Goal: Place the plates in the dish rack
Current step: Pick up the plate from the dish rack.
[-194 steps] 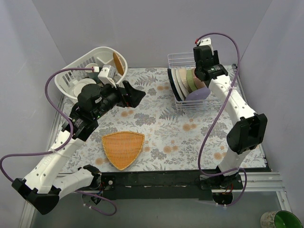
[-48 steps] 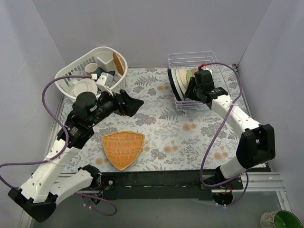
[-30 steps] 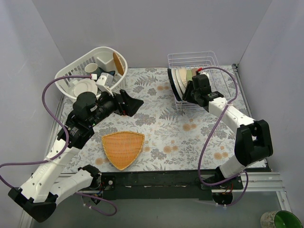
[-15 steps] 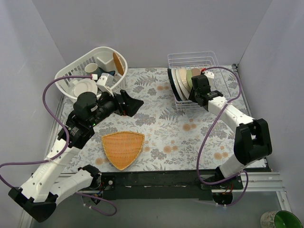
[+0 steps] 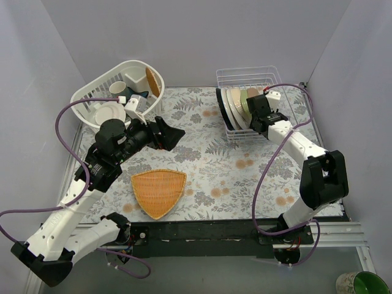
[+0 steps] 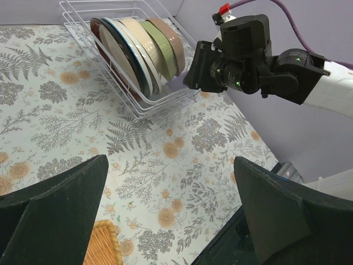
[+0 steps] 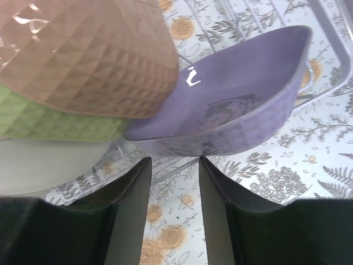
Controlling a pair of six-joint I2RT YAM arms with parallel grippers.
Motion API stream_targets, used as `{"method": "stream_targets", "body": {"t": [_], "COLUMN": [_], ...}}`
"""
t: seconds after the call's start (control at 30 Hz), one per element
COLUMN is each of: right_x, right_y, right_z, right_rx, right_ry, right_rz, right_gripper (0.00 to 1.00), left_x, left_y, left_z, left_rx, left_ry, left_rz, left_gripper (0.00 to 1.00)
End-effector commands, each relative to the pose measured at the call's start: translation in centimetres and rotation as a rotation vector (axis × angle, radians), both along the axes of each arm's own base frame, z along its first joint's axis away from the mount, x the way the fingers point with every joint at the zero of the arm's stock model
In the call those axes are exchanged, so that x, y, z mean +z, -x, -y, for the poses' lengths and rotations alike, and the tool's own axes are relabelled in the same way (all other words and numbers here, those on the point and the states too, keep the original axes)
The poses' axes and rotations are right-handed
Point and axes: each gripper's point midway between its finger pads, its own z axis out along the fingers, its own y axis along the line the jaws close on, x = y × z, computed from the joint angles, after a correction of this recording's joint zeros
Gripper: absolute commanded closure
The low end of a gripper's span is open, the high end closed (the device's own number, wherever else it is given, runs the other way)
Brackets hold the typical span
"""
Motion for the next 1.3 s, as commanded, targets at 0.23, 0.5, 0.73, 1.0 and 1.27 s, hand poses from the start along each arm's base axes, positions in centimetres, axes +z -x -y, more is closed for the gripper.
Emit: {"method": "stream_targets", "body": {"t": [0.23,0.5,0.73,1.0,1.27], "right_x": [2.0,2.2,3.2,3.5,3.7], "right_y": [-0.1,-0.1,-0.4,0.1,0.1], "right_z": [4.6,6.3,7.5,8.8,8.8], "right_rx": [-0.174,-0.258,-0.334,-0.439,-0.459], "right_ry": [0.074,0.055,0.027,0.024,-0.027], "right_rz": [0.007,0.004,0.038,0.037,0.052], "right_gripper": [0.52,0.51,0.51,0.5,0.5], "left_x": [0.1,0.0,-0.1,-0.1,-0.1], "left_y": [0.4,0.3,0.4,0.4,0.4], "left_z": [-0.7,-0.6,-0.6,-0.5,-0.5], "left_rx": [0.015,0.013,0.012,0.009,0.005], "left_ry": [-0.002,-0.003,-0.003,-0.005,-0.008], "left_rz": [0.016,0.011,0.011,0.011,0.012], "left_gripper": [0.02,0.02,0.02,0.02,0.02]}}
